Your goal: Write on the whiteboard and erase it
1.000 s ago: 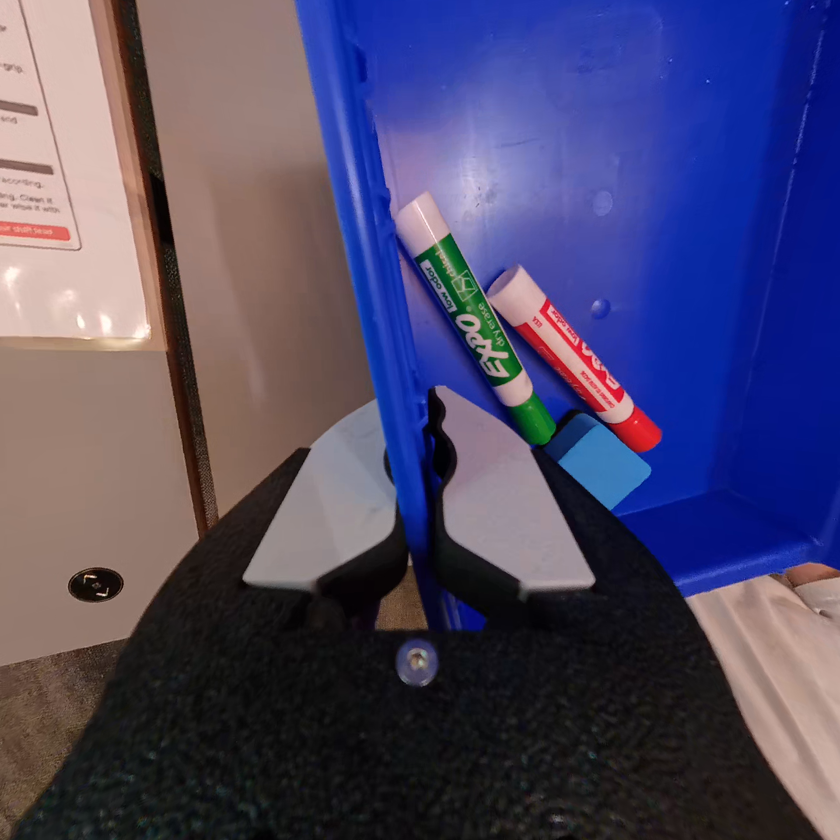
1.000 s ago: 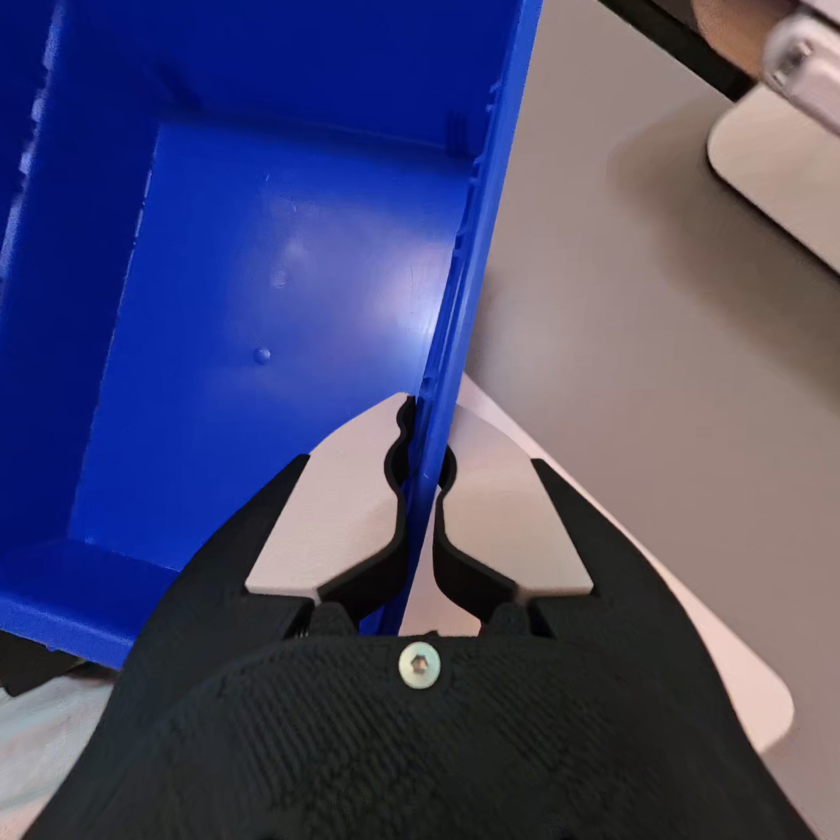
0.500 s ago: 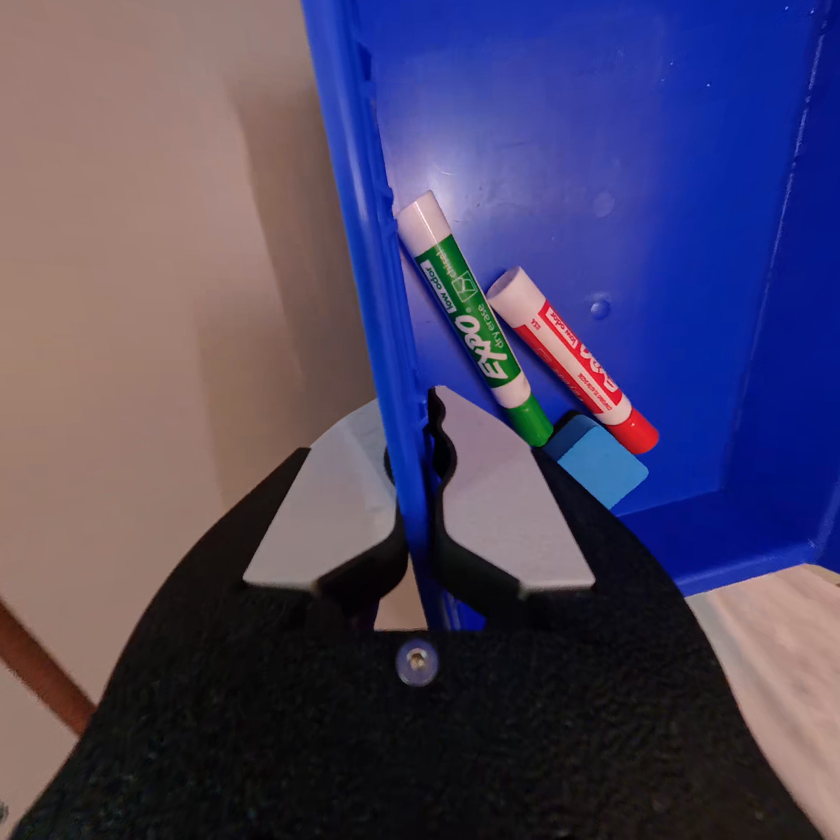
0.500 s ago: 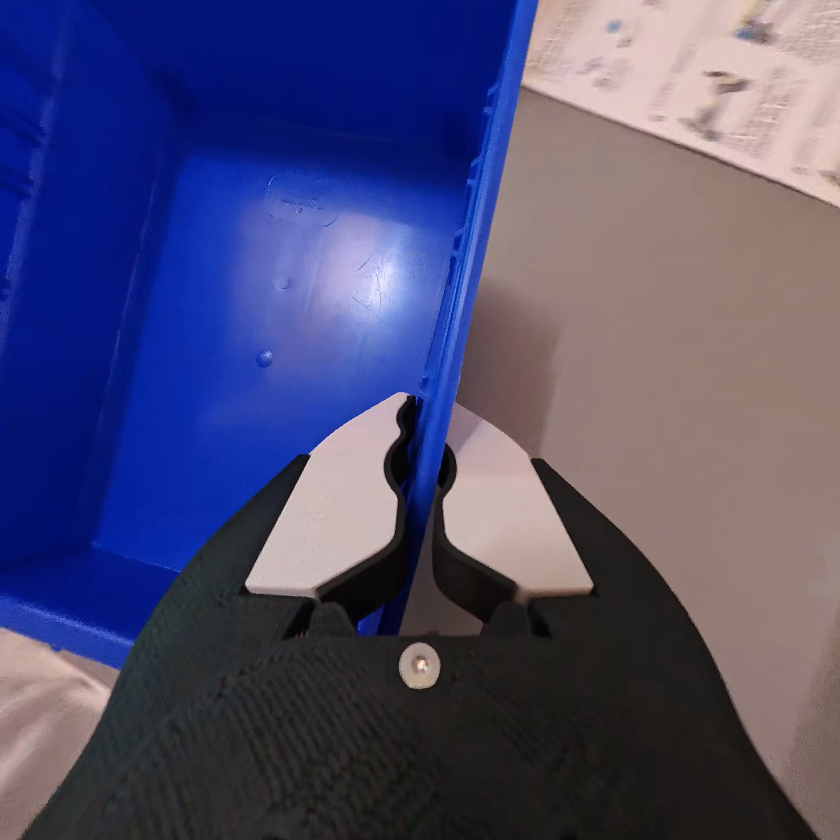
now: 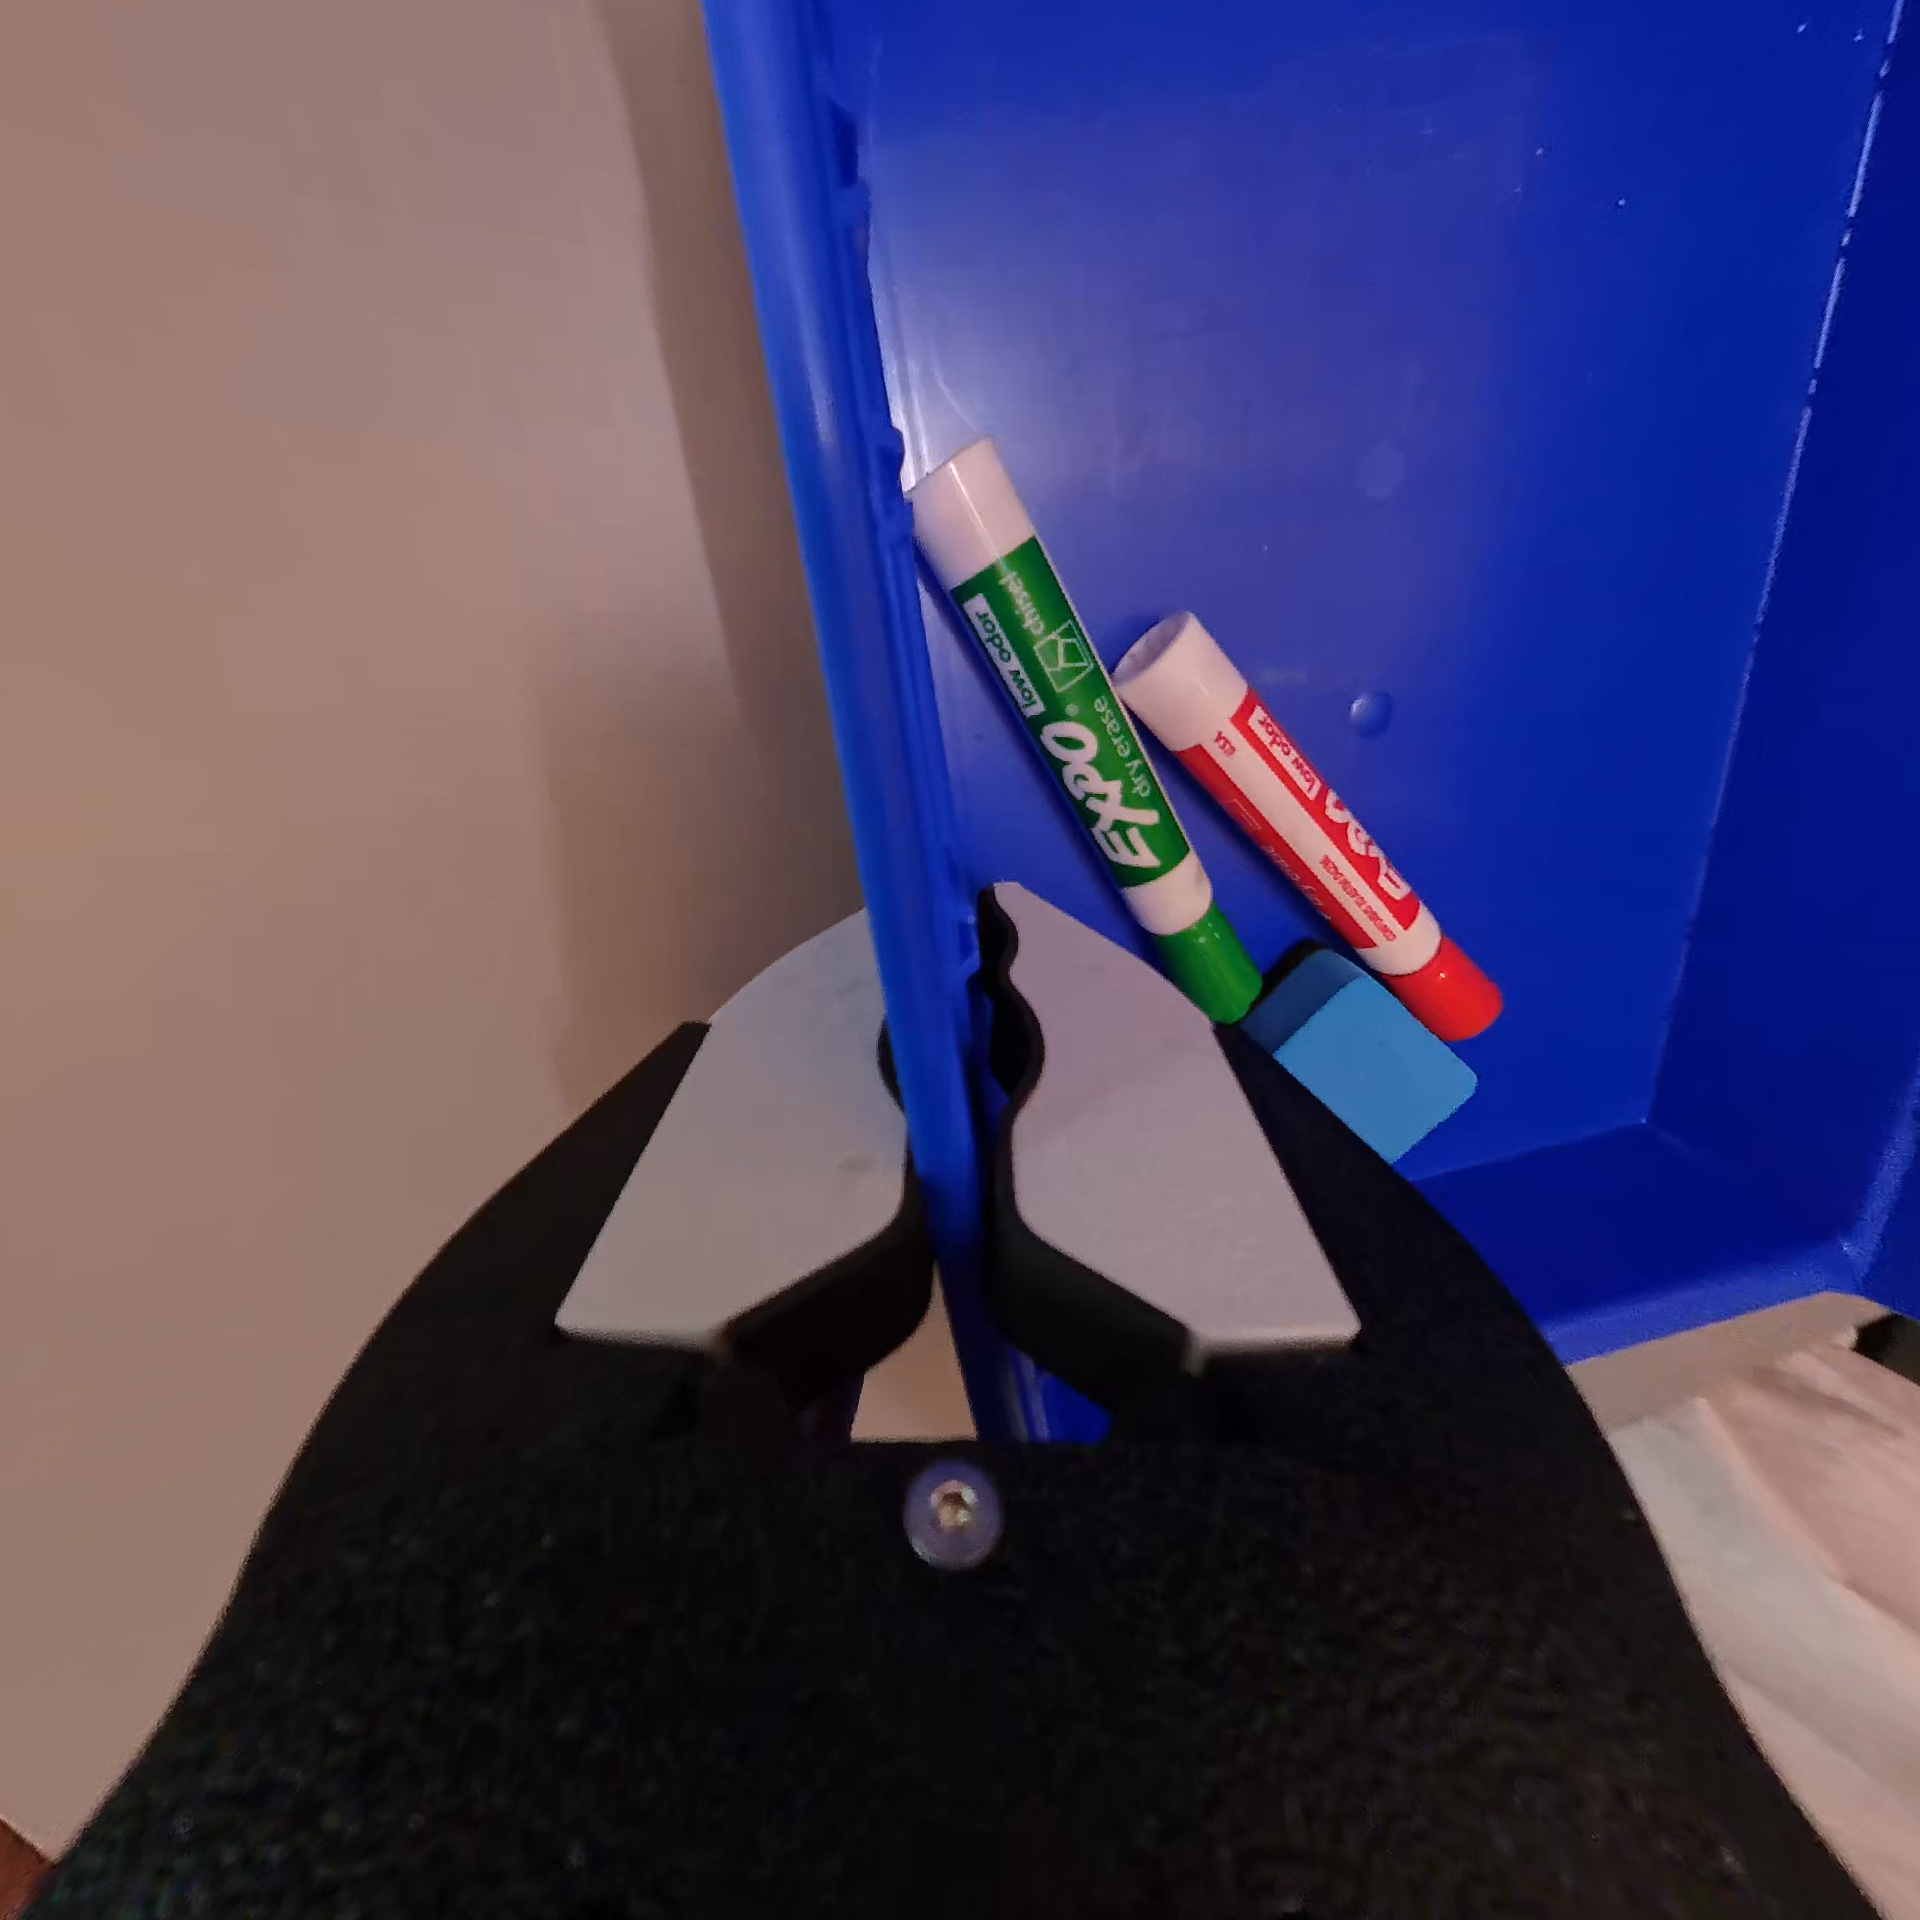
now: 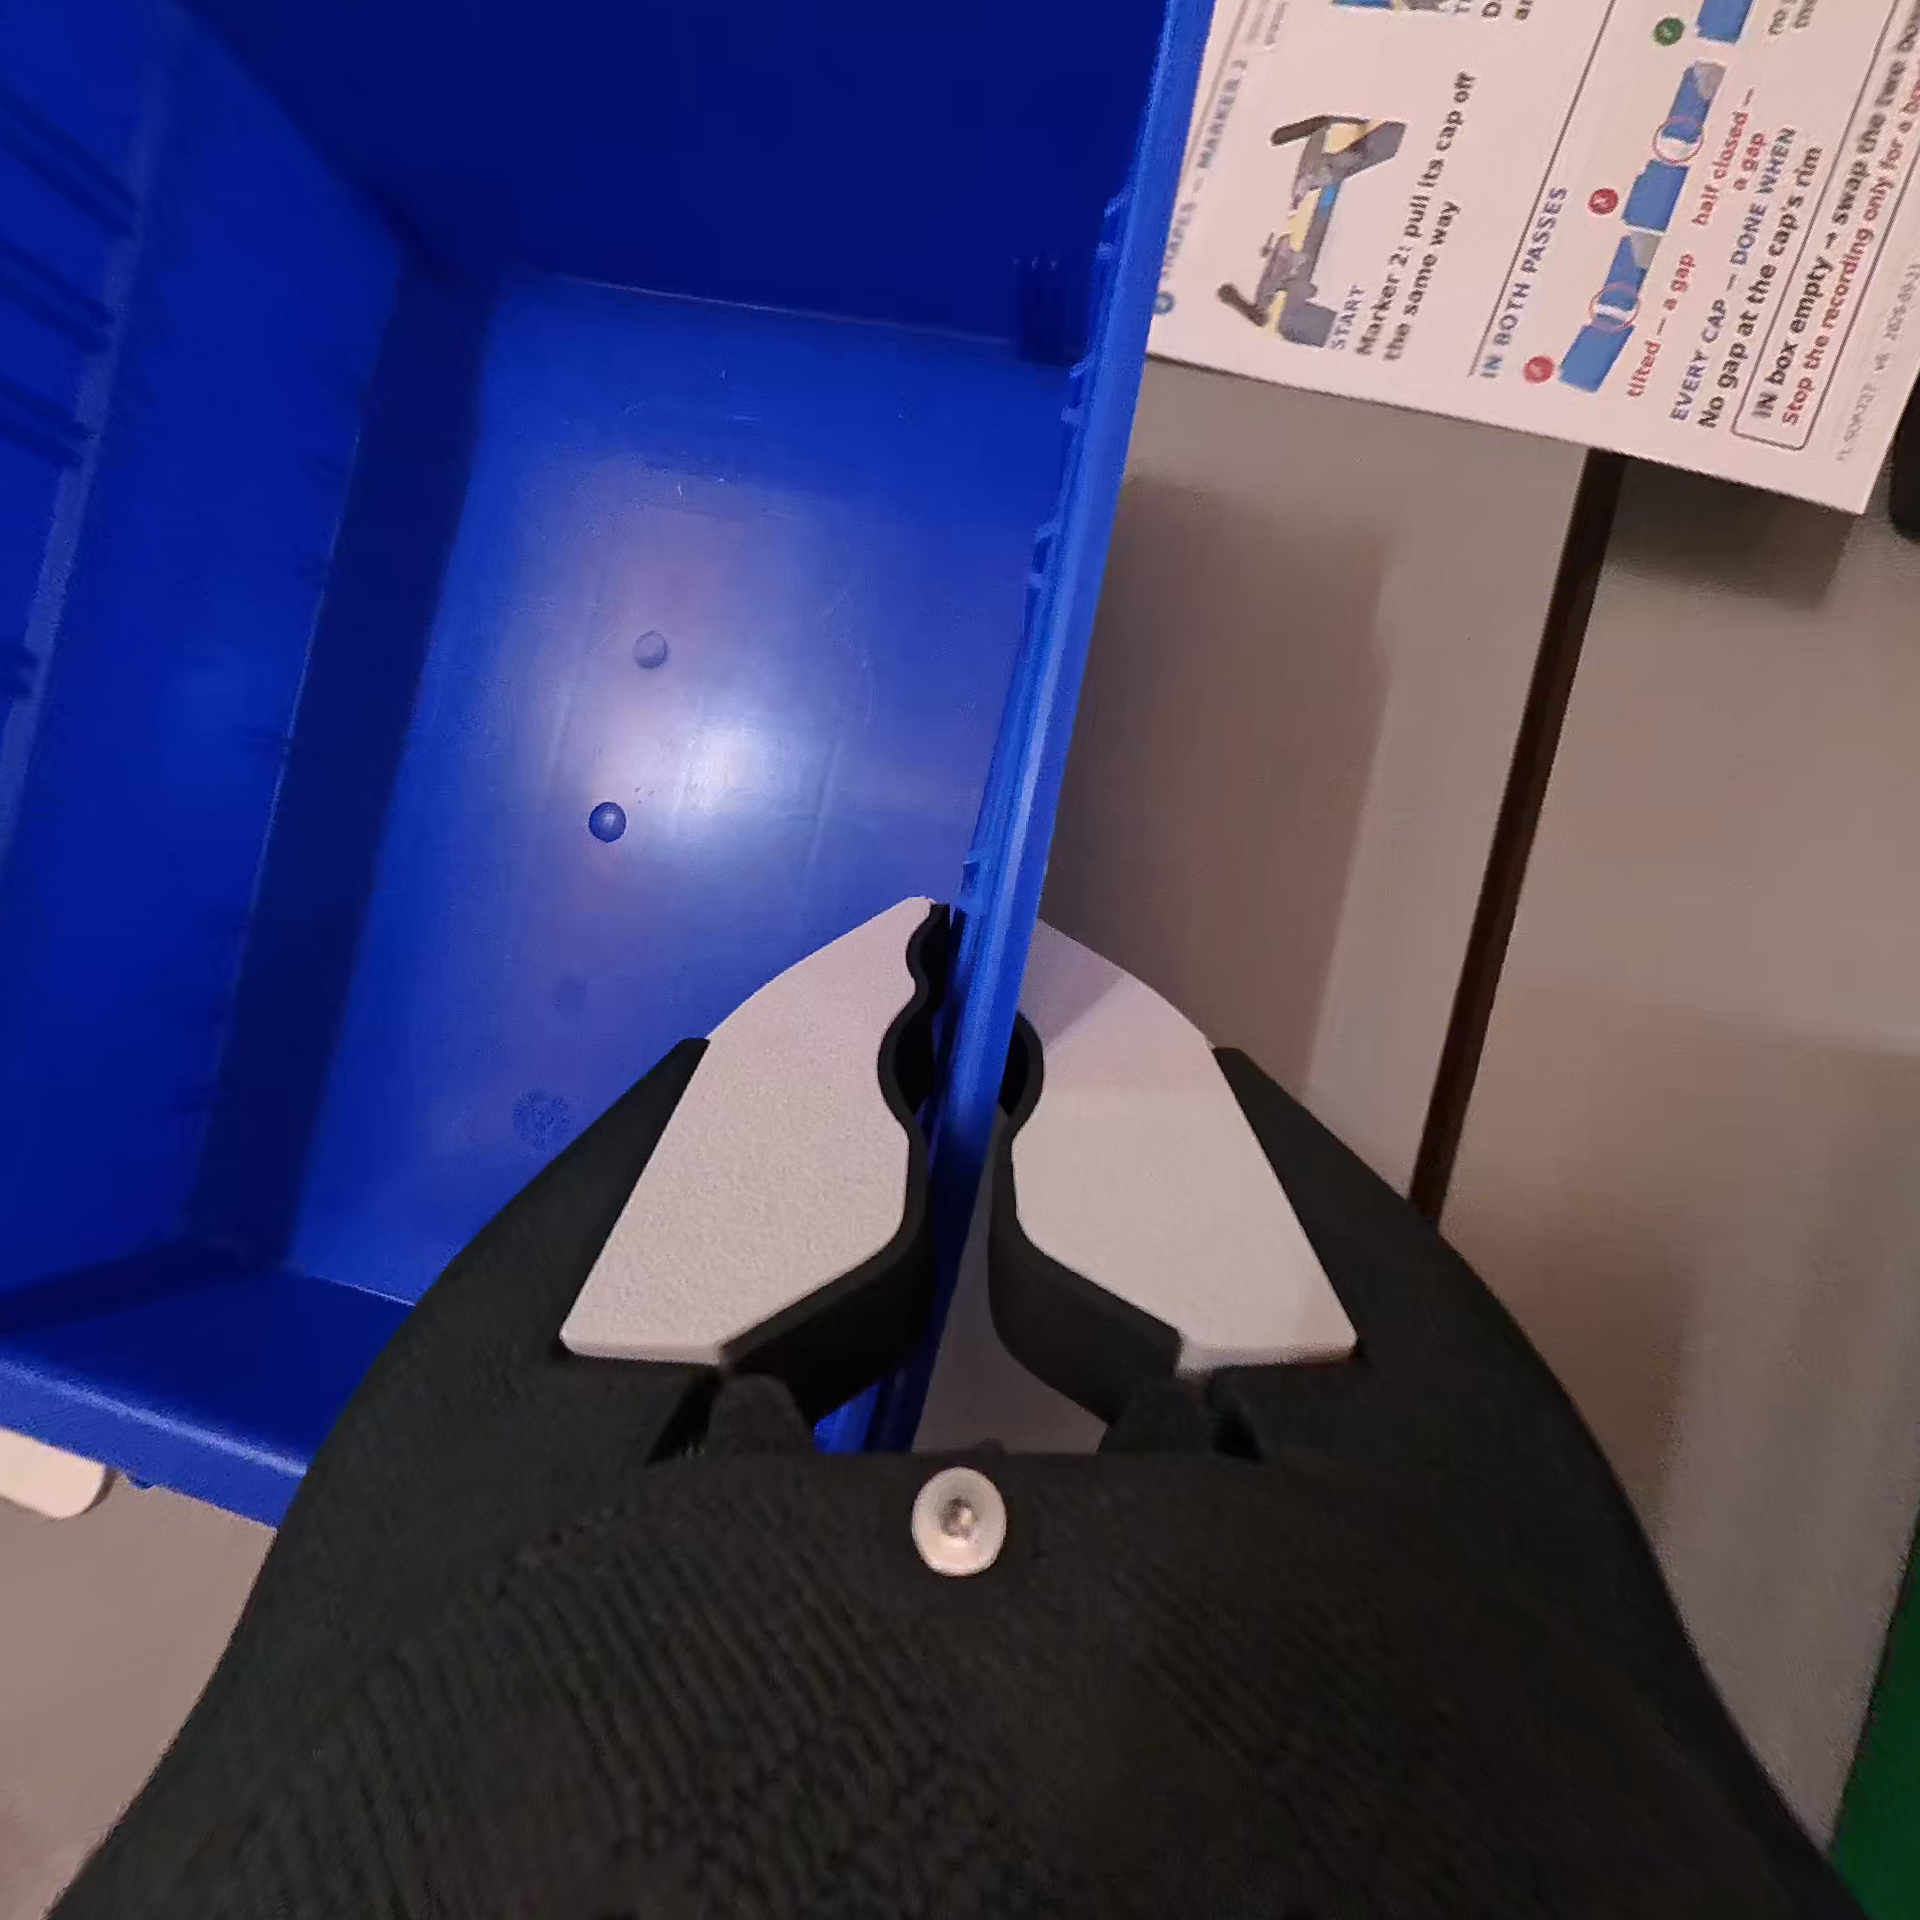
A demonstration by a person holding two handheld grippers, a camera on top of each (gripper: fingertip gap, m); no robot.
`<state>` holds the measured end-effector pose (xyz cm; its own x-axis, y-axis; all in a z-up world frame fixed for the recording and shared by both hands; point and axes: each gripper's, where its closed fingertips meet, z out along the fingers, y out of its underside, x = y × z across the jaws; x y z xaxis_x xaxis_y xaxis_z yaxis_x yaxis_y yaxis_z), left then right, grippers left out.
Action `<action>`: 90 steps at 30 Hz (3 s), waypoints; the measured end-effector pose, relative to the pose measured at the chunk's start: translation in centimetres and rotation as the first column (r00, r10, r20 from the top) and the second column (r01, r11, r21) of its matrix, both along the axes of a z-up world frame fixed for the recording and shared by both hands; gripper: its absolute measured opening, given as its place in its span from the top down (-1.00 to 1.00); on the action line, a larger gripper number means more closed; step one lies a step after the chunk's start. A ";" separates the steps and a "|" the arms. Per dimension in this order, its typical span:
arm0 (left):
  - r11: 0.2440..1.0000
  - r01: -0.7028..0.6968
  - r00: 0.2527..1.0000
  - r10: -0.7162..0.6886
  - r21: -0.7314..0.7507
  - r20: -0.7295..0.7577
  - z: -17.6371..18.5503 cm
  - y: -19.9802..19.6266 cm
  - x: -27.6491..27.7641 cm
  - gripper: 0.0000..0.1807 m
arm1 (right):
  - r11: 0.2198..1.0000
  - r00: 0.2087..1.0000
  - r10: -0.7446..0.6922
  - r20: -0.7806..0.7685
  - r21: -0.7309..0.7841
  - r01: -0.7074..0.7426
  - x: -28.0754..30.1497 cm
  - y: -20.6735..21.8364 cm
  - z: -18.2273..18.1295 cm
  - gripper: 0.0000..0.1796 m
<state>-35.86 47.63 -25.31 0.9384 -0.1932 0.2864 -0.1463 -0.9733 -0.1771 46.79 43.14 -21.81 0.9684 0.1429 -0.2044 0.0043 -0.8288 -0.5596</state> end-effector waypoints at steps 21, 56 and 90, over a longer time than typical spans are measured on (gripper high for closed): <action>0.999 0.010 0.990 -0.004 0.040 -0.143 -1.6 2.5 -0.8 0.93 | 0.998 0.989 0.051 -0.137 0.030 -0.047 0.0 3.3 -2.5 0.61; 0.985 -0.072 0.922 0.007 -0.155 -0.387 -2.7 1.8 4.6 0.52 | 0.456 0.943 0.231 0.240 0.829 -0.323 -22.8 -7.4 13.0 -0.35; 0.670 -0.306 0.430 -0.536 0.676 0.726 17.5 -9.3 26.9 0.81 | 0.293 0.750 0.630 0.201 0.833 -0.470 -50.0 -9.7 8.8 0.18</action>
<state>-8.91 38.37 -7.85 0.2196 -0.7797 0.5864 0.3852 -0.4829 -0.7864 -3.20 33.41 -12.96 0.5639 0.7990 0.2088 0.1319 0.1624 -0.9779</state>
